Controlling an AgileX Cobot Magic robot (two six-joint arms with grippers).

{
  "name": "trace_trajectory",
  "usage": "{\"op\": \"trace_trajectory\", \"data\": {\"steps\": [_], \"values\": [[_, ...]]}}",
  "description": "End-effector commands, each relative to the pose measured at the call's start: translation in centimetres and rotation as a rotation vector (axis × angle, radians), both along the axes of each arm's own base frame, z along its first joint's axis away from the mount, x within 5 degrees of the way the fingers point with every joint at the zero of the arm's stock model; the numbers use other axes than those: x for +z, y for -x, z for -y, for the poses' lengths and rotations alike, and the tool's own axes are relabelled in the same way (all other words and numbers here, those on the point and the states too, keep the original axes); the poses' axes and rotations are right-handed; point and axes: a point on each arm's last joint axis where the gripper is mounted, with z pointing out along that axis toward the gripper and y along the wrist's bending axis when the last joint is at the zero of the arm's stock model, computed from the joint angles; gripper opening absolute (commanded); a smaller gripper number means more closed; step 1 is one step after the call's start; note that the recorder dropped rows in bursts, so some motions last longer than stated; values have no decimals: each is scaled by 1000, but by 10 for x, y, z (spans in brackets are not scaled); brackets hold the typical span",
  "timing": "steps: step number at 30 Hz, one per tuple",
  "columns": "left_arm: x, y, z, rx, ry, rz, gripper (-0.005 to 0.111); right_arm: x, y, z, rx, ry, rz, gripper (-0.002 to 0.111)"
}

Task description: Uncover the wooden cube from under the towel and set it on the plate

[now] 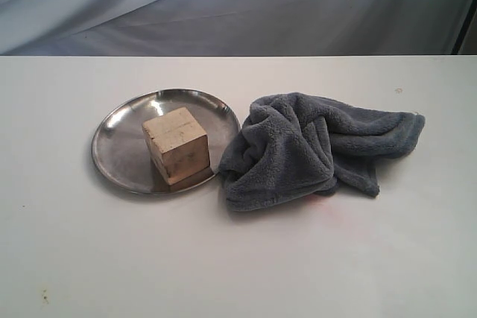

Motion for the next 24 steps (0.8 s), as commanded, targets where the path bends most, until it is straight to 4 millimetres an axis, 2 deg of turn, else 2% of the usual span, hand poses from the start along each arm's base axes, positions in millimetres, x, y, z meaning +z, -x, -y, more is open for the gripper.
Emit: {"op": "trace_trajectory", "data": {"steps": [1, 24], "values": [[-1, 0, 0, -1, 2, -1, 1, 0, 0, 1, -9, 14, 16, 0], [-1, 0, 0, -1, 2, -1, 1, 0, 0, 1, -10, 35, 19, 0]]}}
